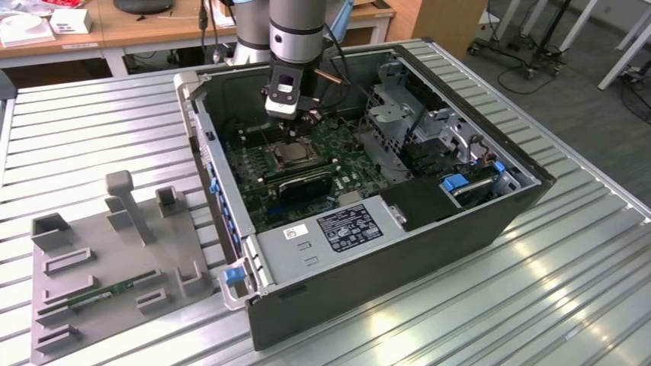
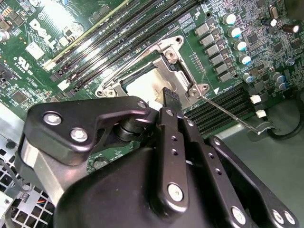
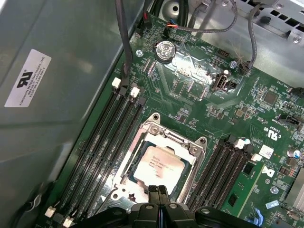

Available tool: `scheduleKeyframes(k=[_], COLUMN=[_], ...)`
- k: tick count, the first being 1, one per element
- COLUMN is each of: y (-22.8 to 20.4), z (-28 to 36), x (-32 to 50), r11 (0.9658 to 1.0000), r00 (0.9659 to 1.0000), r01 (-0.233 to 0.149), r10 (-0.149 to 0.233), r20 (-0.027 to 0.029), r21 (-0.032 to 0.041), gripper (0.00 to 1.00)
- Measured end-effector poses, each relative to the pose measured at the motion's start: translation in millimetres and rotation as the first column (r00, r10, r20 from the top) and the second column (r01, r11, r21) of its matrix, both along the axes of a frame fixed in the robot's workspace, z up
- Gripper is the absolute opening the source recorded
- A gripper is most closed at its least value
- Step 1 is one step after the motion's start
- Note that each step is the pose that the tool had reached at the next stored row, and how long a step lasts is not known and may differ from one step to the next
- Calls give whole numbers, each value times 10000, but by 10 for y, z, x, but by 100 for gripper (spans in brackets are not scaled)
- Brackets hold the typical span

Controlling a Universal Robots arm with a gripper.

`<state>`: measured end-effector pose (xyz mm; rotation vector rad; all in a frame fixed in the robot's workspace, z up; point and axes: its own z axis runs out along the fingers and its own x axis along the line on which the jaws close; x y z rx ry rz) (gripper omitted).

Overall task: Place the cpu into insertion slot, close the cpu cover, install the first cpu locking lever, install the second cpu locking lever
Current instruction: 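Close the cpu cover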

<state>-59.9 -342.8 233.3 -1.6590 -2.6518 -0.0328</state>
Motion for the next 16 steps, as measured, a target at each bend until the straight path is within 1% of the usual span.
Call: scheduleKeyframes(k=[10,13,16], y=[0,0,0], z=[0,0,0], x=[0,-1,-3], r11=[10000,9998,9990], r00=[10000,9998,9990], r01=[-26,-189,-457], r10=[26,189,457], r20=[1,0,0], r21=[0,0,0], gripper=[11,11,11])
